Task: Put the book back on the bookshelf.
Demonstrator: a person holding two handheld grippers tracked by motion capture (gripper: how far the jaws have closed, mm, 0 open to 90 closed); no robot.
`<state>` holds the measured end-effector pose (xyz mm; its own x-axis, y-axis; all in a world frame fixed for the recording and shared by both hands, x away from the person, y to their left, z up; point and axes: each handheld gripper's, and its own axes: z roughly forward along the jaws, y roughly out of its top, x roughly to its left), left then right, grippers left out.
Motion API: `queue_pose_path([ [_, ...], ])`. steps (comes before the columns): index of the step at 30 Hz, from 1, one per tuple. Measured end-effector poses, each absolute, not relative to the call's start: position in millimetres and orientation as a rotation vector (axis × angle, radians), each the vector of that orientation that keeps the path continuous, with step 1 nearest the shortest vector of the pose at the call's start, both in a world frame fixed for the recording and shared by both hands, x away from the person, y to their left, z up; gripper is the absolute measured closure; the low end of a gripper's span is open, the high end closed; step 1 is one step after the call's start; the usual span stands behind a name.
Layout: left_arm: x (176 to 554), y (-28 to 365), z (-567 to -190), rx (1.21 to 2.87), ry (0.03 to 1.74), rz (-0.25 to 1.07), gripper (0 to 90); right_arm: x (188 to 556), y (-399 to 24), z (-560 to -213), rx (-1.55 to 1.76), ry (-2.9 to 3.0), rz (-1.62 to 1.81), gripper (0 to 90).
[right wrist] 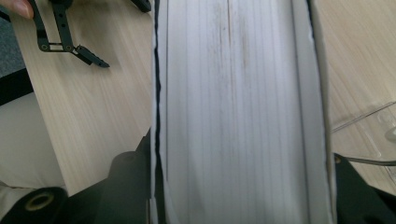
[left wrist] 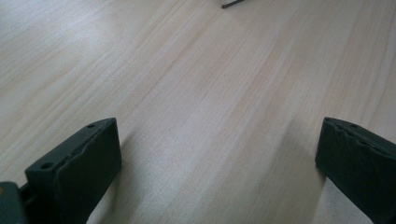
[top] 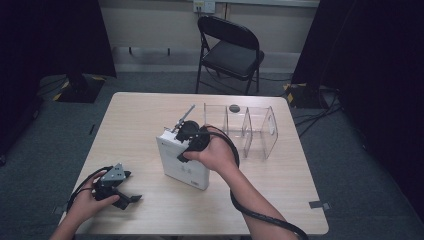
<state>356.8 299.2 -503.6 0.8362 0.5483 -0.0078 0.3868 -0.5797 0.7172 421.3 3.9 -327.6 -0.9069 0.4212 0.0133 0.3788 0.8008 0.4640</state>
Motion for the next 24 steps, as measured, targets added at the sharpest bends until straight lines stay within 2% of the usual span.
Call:
queue_pose_path([
  [24, 357, 299, -504, 2.258, 0.677, 0.270, 0.0, 419, -24, -316, 0.789, 2.920, 0.749, 51.9],
])
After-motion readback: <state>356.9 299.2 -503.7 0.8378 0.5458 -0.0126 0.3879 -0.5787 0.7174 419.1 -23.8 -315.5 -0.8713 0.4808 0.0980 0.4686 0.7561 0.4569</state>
